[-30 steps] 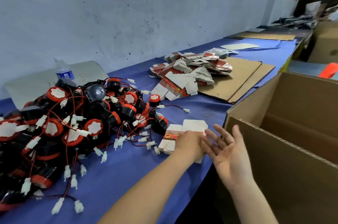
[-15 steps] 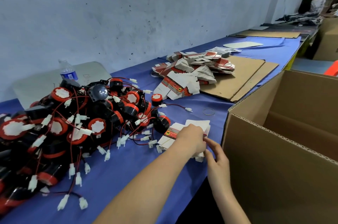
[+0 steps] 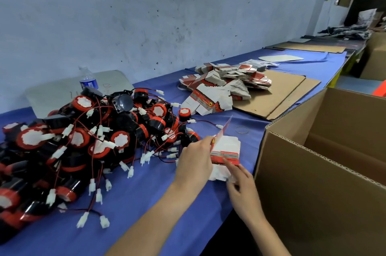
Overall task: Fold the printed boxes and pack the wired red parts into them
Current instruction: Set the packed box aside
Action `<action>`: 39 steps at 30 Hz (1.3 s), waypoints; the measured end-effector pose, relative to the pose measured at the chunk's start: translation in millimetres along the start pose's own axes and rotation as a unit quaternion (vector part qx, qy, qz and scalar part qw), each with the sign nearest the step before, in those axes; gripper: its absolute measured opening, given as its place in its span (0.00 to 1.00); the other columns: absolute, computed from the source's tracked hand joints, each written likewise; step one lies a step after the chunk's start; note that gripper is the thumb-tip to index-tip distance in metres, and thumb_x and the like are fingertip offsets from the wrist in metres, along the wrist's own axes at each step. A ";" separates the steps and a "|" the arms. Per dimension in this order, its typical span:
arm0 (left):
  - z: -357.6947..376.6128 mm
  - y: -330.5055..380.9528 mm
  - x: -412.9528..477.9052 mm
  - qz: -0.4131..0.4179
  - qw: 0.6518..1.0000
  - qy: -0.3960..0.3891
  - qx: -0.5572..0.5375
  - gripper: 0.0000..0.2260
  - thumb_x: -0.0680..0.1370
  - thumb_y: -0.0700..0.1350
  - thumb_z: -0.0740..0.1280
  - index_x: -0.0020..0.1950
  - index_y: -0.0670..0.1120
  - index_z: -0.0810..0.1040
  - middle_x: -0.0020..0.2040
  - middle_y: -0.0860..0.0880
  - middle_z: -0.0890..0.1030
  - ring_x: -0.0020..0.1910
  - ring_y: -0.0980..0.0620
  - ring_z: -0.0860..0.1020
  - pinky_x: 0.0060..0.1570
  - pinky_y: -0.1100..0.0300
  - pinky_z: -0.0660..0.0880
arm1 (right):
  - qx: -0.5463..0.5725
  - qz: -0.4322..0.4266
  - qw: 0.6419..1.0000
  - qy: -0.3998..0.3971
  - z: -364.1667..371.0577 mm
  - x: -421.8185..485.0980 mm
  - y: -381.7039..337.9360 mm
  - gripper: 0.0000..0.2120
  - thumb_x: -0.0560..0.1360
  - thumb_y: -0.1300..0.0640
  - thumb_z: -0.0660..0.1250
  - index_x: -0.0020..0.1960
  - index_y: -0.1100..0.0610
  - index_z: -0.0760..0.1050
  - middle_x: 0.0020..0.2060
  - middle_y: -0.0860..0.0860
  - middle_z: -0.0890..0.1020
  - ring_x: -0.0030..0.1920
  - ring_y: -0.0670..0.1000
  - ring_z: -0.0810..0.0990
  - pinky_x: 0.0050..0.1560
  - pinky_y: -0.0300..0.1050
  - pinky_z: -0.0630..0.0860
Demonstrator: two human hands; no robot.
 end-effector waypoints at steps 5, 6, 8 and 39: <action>-18.7 -7.8 -7.1 -0.076 0.984 0.077 -0.145 0.13 0.80 0.35 0.59 0.62 0.41 0.78 0.42 0.39 0.82 0.43 0.38 0.78 0.42 0.48 0.73 | -0.248 -0.007 0.969 -0.014 20.8 -9.4 -13.2 0.22 0.79 0.47 0.57 0.72 0.38 0.62 0.76 0.45 0.55 0.76 0.52 0.46 0.75 0.51 0.48; -23.2 -15.3 -5.4 -0.112 0.974 0.095 -0.172 0.15 0.80 0.35 0.59 0.63 0.42 0.79 0.43 0.39 0.83 0.44 0.38 0.78 0.43 0.49 0.72 | -0.248 0.009 0.969 -0.008 20.8 -10.7 -12.1 0.23 0.78 0.46 0.57 0.73 0.41 0.62 0.76 0.47 0.55 0.76 0.52 0.46 0.75 0.52 0.48; -37.3 -31.1 1.7 -0.155 0.958 0.132 -0.203 0.16 0.80 0.36 0.59 0.65 0.44 0.78 0.48 0.41 0.84 0.46 0.42 0.78 0.47 0.57 0.69 | -0.261 0.023 0.965 -0.008 20.5 -10.6 -12.5 0.23 0.78 0.45 0.57 0.73 0.40 0.61 0.75 0.49 0.55 0.76 0.53 0.46 0.75 0.54 0.47; 20.3 -73.9 -144.2 -0.357 0.599 -0.125 -0.706 0.32 0.51 0.57 0.84 0.51 0.47 0.86 0.56 0.42 0.83 0.55 0.43 0.82 0.58 0.39 0.75 | 0.482 0.154 0.862 -0.023 69.1 -38.8 -88.3 0.35 0.62 0.49 0.75 0.66 0.37 0.66 0.47 0.45 0.80 0.39 0.49 0.85 0.35 0.41 0.80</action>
Point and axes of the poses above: each hand's wrist, its own x-axis towards the middle knuckle, its own z-axis out of the palm, y = z × x, the point moved 9 cm from there along x, towards the middle knuckle
